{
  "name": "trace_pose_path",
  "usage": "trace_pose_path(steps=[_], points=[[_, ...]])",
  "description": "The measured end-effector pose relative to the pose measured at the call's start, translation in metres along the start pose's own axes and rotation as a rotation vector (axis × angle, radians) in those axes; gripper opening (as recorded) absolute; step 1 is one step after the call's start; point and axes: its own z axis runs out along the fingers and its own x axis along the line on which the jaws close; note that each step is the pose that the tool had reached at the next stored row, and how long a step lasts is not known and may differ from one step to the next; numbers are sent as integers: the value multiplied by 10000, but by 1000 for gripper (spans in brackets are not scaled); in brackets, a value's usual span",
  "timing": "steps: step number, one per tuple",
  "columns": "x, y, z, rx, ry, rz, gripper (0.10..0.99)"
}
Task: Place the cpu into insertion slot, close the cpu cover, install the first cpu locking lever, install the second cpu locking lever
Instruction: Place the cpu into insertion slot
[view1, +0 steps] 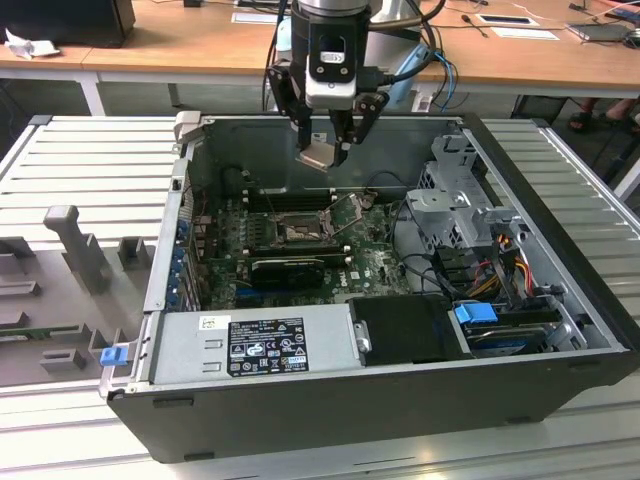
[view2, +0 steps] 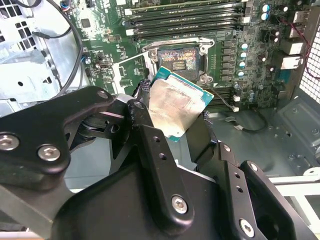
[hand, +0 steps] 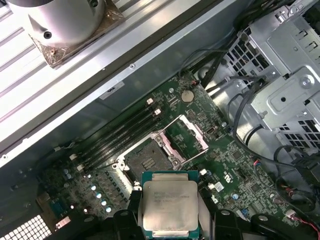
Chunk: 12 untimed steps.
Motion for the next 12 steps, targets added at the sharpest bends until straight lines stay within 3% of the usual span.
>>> trace_pose_path(steps=[12], points=[[0,-1,16,-17,-73,858,533]])
